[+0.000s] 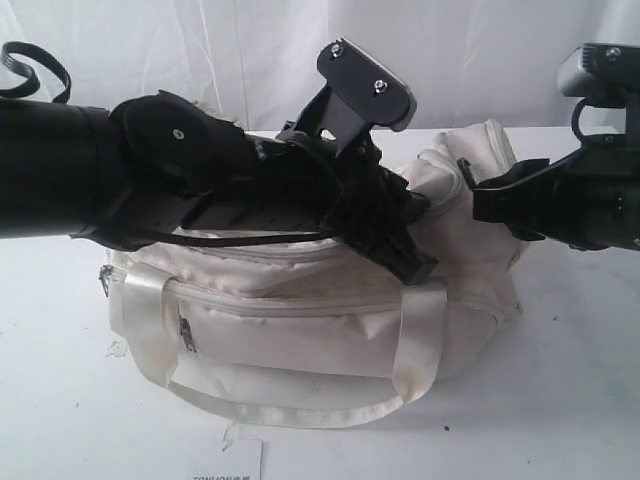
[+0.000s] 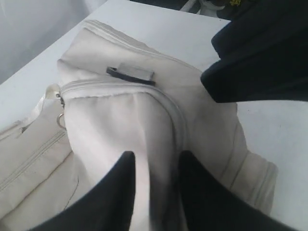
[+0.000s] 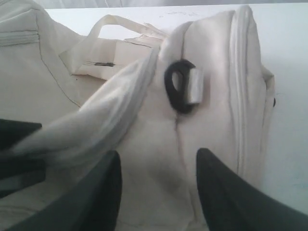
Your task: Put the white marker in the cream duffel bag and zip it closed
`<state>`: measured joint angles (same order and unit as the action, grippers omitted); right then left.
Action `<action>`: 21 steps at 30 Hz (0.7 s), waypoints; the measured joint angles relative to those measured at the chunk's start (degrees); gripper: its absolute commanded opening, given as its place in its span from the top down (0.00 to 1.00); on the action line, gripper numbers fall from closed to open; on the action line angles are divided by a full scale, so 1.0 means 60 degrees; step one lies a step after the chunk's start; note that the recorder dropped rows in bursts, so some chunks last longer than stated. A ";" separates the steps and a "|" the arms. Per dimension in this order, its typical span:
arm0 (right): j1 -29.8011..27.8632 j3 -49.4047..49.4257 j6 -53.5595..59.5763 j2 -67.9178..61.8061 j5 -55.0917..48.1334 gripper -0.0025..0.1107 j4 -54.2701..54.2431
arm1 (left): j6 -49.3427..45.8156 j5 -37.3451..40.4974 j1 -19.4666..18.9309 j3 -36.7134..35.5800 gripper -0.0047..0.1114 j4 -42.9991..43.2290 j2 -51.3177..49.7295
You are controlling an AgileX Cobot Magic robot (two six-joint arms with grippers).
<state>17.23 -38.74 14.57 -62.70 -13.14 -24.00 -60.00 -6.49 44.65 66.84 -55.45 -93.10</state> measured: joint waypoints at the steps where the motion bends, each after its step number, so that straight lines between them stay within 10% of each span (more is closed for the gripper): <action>1: 0.0000 0.0000 0.0000 0.0000 0.0000 0.57 -0.0016 | 0.0043 0.0000 0.0000 0.0019 0.57 0.0000 0.0000; 16: 0.0000 0.0110 0.0000 0.0160 -0.0058 0.57 -0.0016 | 0.0196 -0.0085 -0.0047 -0.0312 0.58 -0.0068 0.1618; 21: 0.0000 0.0110 0.0000 0.0445 -0.0058 0.57 -0.0016 | -0.0162 -0.0370 -0.1053 -0.1480 0.58 -0.0369 0.2702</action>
<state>17.23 -38.08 14.57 -60.04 -13.48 -24.09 -60.97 -8.72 38.34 57.96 -57.66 -76.89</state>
